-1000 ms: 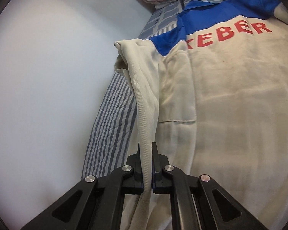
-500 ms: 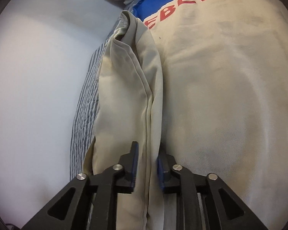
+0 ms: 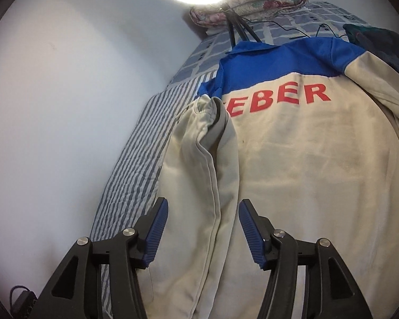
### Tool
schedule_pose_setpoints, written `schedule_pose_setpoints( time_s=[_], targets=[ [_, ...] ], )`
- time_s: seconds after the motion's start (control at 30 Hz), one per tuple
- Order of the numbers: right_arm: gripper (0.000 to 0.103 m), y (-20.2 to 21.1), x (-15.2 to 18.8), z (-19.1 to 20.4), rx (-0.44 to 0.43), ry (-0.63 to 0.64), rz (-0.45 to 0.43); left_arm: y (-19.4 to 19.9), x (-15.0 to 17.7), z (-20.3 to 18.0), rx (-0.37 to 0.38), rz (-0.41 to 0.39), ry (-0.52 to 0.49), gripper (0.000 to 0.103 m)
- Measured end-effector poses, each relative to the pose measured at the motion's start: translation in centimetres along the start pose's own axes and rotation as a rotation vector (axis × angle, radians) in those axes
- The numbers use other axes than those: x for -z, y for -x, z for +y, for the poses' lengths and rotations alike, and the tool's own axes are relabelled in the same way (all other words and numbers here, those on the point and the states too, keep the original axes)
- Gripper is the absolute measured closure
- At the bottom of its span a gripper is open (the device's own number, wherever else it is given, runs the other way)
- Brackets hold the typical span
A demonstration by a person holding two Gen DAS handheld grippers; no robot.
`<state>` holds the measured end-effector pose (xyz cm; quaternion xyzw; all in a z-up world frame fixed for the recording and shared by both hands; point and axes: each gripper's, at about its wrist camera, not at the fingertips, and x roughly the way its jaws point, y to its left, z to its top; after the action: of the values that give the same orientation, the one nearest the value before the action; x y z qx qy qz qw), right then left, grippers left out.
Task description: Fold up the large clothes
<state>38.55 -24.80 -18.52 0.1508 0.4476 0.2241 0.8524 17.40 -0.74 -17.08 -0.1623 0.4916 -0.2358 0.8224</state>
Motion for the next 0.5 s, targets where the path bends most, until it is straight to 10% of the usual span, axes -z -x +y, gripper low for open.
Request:
schedule_pose_setpoints(
  time_s=[0.5],
  targets=[
    [0.047,-10.5,-6.7,-2.0,-0.018,-0.09,0.043,-4.3,-0.1,-0.7,0.042,0.091,-0.026,0.101]
  ],
)
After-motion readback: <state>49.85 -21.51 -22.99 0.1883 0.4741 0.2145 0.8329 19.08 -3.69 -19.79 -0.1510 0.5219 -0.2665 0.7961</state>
